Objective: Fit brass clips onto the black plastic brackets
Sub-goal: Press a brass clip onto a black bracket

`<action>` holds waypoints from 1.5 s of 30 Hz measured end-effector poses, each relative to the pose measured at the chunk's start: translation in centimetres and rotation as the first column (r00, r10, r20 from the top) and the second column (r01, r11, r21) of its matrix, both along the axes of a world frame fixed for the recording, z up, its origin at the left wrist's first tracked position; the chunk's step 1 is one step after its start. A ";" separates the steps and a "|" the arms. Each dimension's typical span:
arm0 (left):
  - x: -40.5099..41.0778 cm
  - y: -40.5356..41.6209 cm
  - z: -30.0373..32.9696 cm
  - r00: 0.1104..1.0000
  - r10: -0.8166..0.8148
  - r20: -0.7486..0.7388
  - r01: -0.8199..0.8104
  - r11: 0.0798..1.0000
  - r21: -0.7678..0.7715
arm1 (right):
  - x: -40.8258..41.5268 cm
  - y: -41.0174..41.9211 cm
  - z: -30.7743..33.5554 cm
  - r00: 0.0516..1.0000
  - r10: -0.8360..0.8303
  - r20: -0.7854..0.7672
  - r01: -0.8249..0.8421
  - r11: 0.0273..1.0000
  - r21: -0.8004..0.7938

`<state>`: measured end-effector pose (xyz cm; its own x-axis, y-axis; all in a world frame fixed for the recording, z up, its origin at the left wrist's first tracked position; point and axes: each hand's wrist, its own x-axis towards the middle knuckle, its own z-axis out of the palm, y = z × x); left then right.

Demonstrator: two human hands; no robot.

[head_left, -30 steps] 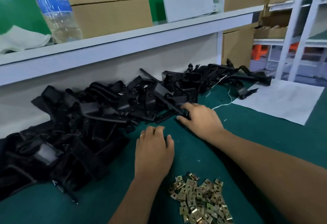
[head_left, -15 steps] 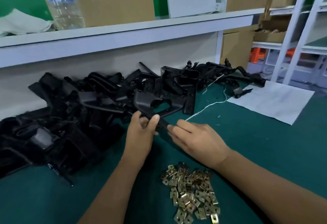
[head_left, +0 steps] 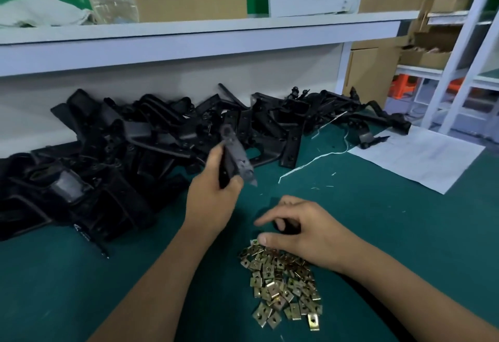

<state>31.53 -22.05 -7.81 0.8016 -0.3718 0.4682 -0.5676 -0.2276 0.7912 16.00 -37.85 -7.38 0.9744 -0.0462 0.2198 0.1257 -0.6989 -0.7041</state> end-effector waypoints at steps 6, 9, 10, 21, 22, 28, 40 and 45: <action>-1.2 -0.6 0.1 0.940 0.026 0.339 -0.151 0.926 0.347 | 0.1 0.3 0.6 0.993 0.111 -0.041 -0.116 0.981 -0.157; -1.4 -0.7 0.1 0.940 0.021 0.341 -0.147 0.927 0.346 | 0.4 0.5 0.7 0.990 0.131 -0.050 -0.137 0.975 -0.175; -1.4 -0.7 0.2 0.938 0.028 0.347 -0.155 0.926 0.345 | 0.3 0.5 0.6 0.990 0.128 -0.063 -0.137 0.979 -0.150; -0.9 -0.5 -0.1 0.944 0.072 0.323 -0.180 0.930 0.320 | 0.3 -1.3 0.3 0.989 0.139 -0.046 -0.117 0.942 0.314; -0.8 -0.5 -0.2 0.946 0.073 0.315 -0.175 0.934 0.312 | 0.3 -1.3 0.2 0.989 0.137 -0.050 -0.115 0.943 0.311; -0.2 -0.4 -0.4 0.966 0.070 0.249 -0.133 0.960 0.245 | 0.3 -1.9 0.3 0.998 0.043 -0.051 -0.029 0.971 0.239; -0.8 -0.8 -0.5 0.922 -0.218 0.320 0.045 0.881 0.471 | 0.8 -3.1 0.5 0.954 -0.224 0.199 0.043 0.758 0.650; -0.8 -0.8 -0.6 0.930 -0.201 0.308 0.040 0.887 0.459 | 0.8 -3.0 0.6 0.958 -0.237 0.159 0.044 0.674 0.738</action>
